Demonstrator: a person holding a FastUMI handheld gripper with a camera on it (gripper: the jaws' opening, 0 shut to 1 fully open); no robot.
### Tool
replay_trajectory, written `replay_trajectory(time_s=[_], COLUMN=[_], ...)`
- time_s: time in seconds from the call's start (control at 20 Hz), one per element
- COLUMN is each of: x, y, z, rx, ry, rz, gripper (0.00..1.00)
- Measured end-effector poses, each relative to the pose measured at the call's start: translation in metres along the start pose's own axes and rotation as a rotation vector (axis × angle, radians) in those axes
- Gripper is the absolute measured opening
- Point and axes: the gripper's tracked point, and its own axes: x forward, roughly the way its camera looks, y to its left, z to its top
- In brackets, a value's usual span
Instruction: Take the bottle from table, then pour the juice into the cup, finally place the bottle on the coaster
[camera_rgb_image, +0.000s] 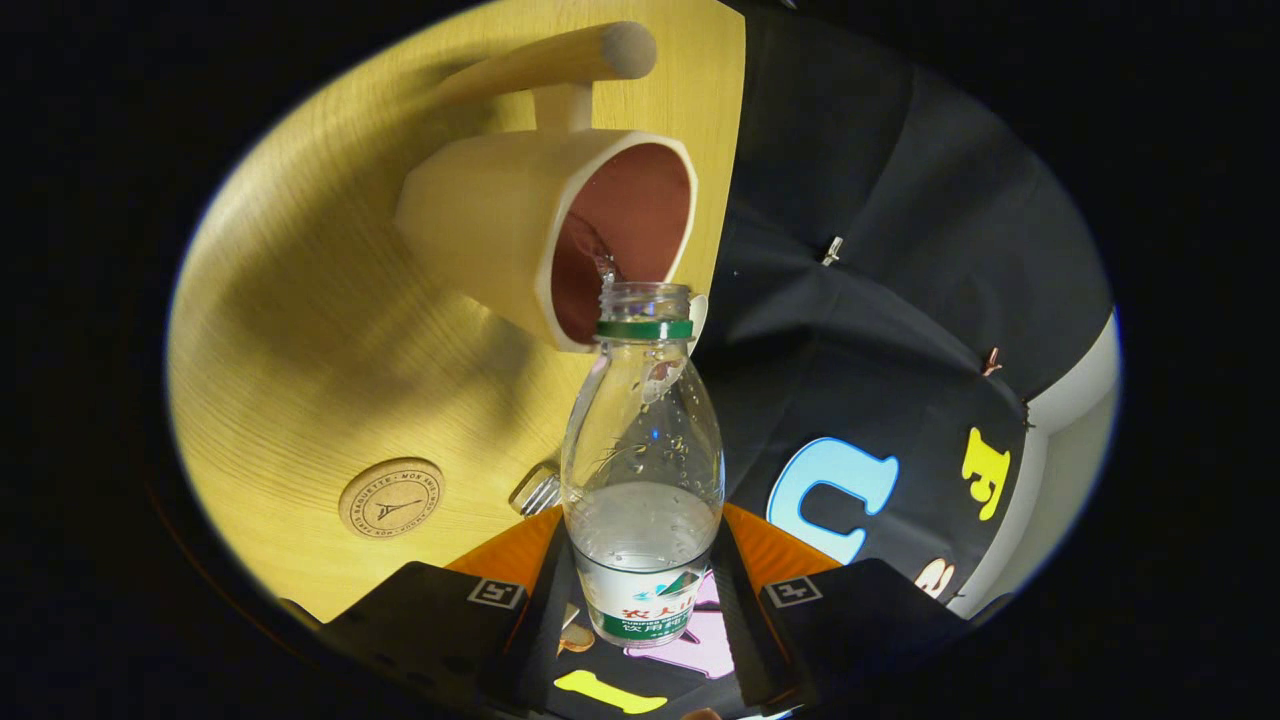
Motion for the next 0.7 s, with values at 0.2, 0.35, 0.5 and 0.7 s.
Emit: replay_trajectory(time_s=[0.2, 0.35, 0.5, 0.7], x=[0.004, -0.001, 0.0, 0.001], y=[-0.006, -0.011, -0.013, -0.018], z=[0.0, 0.003, 0.002, 0.003], rx=[-0.052, -0.076, -0.104, -0.166], ry=[-0.014, -0.019, -0.022, -0.036], rz=[-0.012, -0.017, -0.023, -0.034], gripper=[0.72, 0.72, 0.71, 0.72])
